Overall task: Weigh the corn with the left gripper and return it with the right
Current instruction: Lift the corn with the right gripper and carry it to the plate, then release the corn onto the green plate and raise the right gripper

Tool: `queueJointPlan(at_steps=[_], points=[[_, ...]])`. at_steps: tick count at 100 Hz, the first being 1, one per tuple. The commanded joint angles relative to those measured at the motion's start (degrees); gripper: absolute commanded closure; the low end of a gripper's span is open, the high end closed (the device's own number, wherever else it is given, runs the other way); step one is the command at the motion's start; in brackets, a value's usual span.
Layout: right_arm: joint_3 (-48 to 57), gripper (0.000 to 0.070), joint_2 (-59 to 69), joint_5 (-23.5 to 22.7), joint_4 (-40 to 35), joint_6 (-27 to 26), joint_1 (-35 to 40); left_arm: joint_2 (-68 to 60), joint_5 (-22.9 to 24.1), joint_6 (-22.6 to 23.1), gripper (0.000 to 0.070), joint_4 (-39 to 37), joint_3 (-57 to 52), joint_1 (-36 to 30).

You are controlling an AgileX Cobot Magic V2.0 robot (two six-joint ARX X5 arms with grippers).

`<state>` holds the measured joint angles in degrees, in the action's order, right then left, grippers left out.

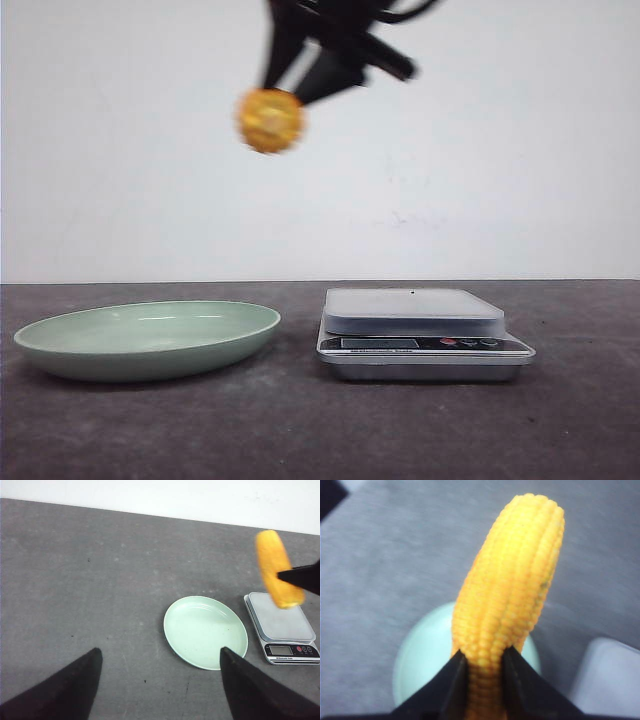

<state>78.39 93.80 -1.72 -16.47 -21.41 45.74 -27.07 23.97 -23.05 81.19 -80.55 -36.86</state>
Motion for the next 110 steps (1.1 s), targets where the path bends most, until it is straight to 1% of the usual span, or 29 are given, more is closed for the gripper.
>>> queueJointPlan(at_steps=[1,19,31,49,50,53,55,57,63,65,67,73,86,97,110], points=[[3.0,0.07,4.9,0.2,-0.5,-0.1,1.0,-0.2,0.4,0.9,0.0271,-1.7,-0.7,-0.2],[6.8,0.07,13.5,0.3,-0.6,-0.9,3.7,-0.2,0.5,0.9,0.0271,-2.9,-0.7,-0.2],[6.9,0.07,18.0,0.3,0.1,-2.8,4.8,-0.2,0.5,0.9,0.0271,-2.9,-0.7,-0.2],[6.9,0.07,22.3,0.2,0.2,-3.5,5.9,-0.2,0.5,0.9,0.0271,-2.3,-0.7,-0.2],[6.9,0.0691,22.4,0.2,0.2,-3.5,5.9,-0.2,0.5,0.9,0.0271,-2.3,-0.7,-0.2],[6.9,0.0639,22.8,0.3,0.2,-3.5,6.0,-0.2,0.5,0.9,0.0271,-2.2,-0.7,-0.2],[6.9,0.0575,22.8,0.4,0.2,-3.5,6.1,-0.2,0.5,0.9,0.0271,-2.2,-0.7,-0.2],[6.9,0.0492,22.8,0.7,0.2,-3.5,6.1,-0.2,0.5,0.9,0.0271,-2.2,-0.7,-0.2],[6.9,0.0207,22.8,1.4,0.2,-3.5,6.2,-0.2,0.5,0.9,0.0271,-1.8,-0.7,-0.2],[6.9,0.013,22.8,1.7,0.2,-3.5,6.3,-0.2,0.5,0.9,0.0271,-1.7,-0.7,-0.2],[6.9,0.0073,22.8,1.9,0.3,-3.4,6.3,-0.2,0.5,0.9,0.0271,-1.5,-0.7,-0.2],[6.9,0.0071,22.5,1.8,0.6,-3.3,6.2,-0.2,0.5,0.9,0.0271,-1.2,-0.7,-0.2],[7.0,0.0137,18.6,1.3,-1.4,-0.5,4.1,-0.2,0.5,0.9,0.0271,-1.1,-0.7,-0.2],[6.9,0.0139,12.4,1.3,-5.1,3.6,1.3,-0.2,0.5,0.9,0.0271,-1.1,-0.7,-0.2],[7.0,0.0139,1.7,1.4,-11.0,7.4,-3.3,-0.2,0.5,1.2,0.0271,-1.4,-0.7,-0.2]])
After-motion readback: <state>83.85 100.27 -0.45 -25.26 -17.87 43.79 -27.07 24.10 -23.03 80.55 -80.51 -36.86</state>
